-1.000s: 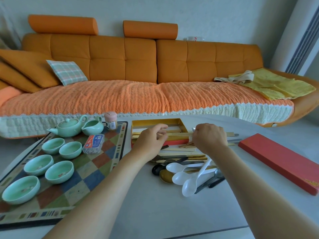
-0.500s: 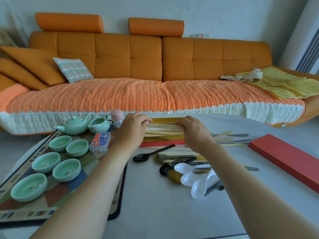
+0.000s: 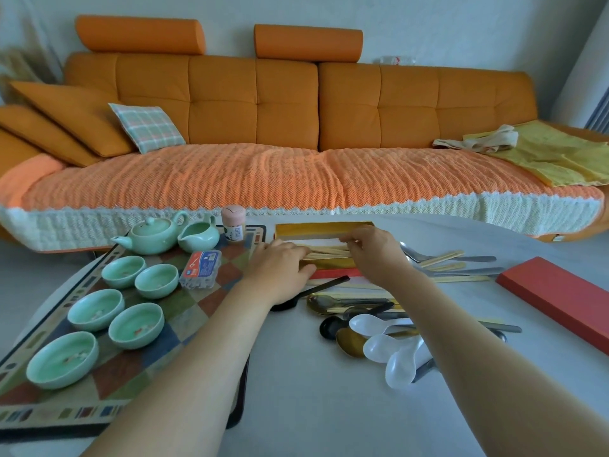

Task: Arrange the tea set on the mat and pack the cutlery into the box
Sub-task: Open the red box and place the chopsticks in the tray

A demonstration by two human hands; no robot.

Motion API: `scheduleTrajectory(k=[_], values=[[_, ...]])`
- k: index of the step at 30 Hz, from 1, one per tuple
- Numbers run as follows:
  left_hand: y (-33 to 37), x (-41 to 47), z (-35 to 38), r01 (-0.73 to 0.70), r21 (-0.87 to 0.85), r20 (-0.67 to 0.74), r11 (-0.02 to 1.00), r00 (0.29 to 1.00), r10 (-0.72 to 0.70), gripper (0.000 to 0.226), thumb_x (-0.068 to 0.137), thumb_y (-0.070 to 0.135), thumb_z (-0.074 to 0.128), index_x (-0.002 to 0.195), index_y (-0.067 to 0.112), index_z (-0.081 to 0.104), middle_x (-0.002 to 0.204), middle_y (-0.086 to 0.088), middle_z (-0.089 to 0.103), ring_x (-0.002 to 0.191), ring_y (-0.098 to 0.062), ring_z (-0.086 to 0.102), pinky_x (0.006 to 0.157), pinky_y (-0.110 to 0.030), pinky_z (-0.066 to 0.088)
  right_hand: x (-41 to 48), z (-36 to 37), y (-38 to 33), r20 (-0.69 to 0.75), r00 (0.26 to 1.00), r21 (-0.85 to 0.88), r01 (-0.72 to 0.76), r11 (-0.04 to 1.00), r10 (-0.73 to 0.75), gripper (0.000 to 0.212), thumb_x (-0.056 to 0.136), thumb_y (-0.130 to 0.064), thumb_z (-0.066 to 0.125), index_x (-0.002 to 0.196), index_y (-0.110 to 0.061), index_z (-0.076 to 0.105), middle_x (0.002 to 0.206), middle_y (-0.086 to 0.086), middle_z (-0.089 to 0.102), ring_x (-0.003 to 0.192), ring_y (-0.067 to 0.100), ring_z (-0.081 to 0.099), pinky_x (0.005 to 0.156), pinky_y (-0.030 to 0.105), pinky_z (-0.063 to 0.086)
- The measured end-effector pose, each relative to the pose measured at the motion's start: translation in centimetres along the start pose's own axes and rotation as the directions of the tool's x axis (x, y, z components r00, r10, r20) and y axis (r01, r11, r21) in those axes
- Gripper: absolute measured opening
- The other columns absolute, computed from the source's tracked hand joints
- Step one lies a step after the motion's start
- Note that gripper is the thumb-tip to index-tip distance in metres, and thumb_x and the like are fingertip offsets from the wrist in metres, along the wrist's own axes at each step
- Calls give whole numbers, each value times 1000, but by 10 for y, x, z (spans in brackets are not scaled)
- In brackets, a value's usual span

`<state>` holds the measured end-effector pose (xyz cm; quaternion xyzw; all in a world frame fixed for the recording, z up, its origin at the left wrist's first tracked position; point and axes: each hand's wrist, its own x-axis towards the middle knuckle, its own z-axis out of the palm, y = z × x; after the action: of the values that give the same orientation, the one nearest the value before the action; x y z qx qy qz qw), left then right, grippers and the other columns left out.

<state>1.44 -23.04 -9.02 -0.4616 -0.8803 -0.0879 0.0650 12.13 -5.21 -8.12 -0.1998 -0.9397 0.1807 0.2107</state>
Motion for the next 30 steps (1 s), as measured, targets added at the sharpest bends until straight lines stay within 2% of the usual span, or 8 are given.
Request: scheduleTrajectory(k=[3, 6, 9, 12, 15, 18, 22, 30], values=[[5, 1, -1, -18, 20, -21, 1000, 1000, 18, 50, 98, 53, 37, 142, 32, 47, 146, 8, 49, 135, -17, 38, 110, -39, 24, -9, -1, -2, 115, 992, -19, 54, 998, -51, 35, 98, -35, 42, 85, -18, 69, 86, -6, 67, 80, 18, 60, 68, 36, 51], [10, -2, -5, -27, 19, 18, 999, 999, 26, 50, 98, 52, 39, 144, 33, 44, 149, 8, 46, 136, -18, 38, 111, -38, 20, -15, -4, -4, 218, 972, -119, 115, 986, -87, 39, 99, -35, 35, 69, -17, 53, 66, -1, 56, 67, 20, 53, 55, 35, 36], [11, -2, -7, -22, -2, 2, 1000, 1000, 22, 51, 98, 52, 40, 145, 31, 43, 150, 7, 44, 137, -18, 36, 112, -38, 20, -17, -8, -3, 236, 964, -74, 142, 987, -121, 33, 98, -31, 38, 84, -18, 65, 81, -4, 66, 78, 16, 57, 67, 34, 45], [12, -3, -7, -58, -31, -79, 998, 995, 56, 49, 97, 49, 45, 142, 29, 47, 144, 8, 47, 134, -17, 37, 110, -38, 24, -18, -12, 4, 55, 976, -47, 214, 976, -211, 25, 92, -18, 52, 105, -21, 73, 109, -6, 67, 102, 14, 57, 92, 37, 48], [19, -6, -9, -151, -51, -238, 987, 962, 135, 34, 93, 35, 57, 125, 26, 60, 121, 6, 57, 116, -19, 47, 95, -34, 33, -22, -24, 7, -46, 956, -83, 287, 954, -291, 21, 86, -11, 61, 94, -23, 75, 96, -7, 64, 91, 15, 57, 81, 38, 52], [31, -12, -16, -233, -80, -352, 969, 916, 191, 14, 89, 21, 62, 103, 23, 68, 98, 7, 59, 95, -18, 54, 76, -29, 37, -32, -41, 0, 128, 972, -91, 210, 973, -198, 22, 90, -17, 58, 91, -32, 75, 94, -15, 63, 83, 8, 58, 77, 35, 55], [46, -23, -14, -212, -176, -140, 961, 972, 189, 15, 93, 28, 57, 104, 28, 67, 99, 10, 63, 91, -14, 58, 67, -28, 43, -48, -49, 0, 367, 928, -244, 161, 956, -62, 19, 94, -28, 58, 96, -39, 74, 104, -17, 66, 85, 3, 59, 88, 26, 50], [59, -25, -10, -177, -127, 56, 976, 981, 185, 30, 96, 39, 51, 119, 32, 68, 104, 11, 54, 109, -12, 45, 78, -30, 45, -60, -47, 7, 364, 931, -302, 117, 946, 1, 18, 93, -29, 62, 107, -35, 72, 113, -10, 66, 98, 11, 62, 83, 31, 56]])
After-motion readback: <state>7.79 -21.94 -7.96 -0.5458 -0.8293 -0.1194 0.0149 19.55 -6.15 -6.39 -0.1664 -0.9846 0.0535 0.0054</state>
